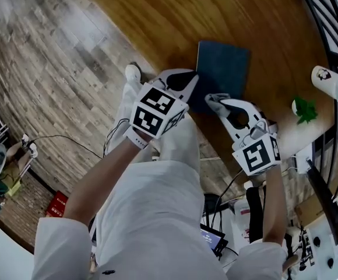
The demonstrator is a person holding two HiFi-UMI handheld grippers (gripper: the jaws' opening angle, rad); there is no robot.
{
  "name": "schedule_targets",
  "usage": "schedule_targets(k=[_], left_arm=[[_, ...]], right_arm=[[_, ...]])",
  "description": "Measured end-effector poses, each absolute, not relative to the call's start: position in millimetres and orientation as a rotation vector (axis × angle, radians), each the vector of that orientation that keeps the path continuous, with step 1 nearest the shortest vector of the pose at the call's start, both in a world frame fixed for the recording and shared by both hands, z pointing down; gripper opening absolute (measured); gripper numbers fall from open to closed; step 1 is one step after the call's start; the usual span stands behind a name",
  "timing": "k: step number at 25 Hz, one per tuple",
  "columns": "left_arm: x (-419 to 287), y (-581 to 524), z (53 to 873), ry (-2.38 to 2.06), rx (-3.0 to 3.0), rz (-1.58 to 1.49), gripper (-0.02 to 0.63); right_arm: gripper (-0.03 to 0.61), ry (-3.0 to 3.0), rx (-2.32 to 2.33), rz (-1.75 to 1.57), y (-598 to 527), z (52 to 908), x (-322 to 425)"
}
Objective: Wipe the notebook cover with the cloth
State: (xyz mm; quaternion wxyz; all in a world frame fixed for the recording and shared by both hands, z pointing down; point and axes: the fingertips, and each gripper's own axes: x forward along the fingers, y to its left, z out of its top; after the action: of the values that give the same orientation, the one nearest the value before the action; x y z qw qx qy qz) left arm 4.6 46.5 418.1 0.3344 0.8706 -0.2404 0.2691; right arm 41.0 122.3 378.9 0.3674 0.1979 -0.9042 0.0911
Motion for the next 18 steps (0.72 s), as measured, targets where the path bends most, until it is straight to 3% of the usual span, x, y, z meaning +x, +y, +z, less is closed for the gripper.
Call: schedule_targets(k=[18], left_arm=[[-13,66,442,-0.613,2.207,0.763,0.018]], right_arm=[[0.035,-2.234,0.786,0.127,-33,419,58]])
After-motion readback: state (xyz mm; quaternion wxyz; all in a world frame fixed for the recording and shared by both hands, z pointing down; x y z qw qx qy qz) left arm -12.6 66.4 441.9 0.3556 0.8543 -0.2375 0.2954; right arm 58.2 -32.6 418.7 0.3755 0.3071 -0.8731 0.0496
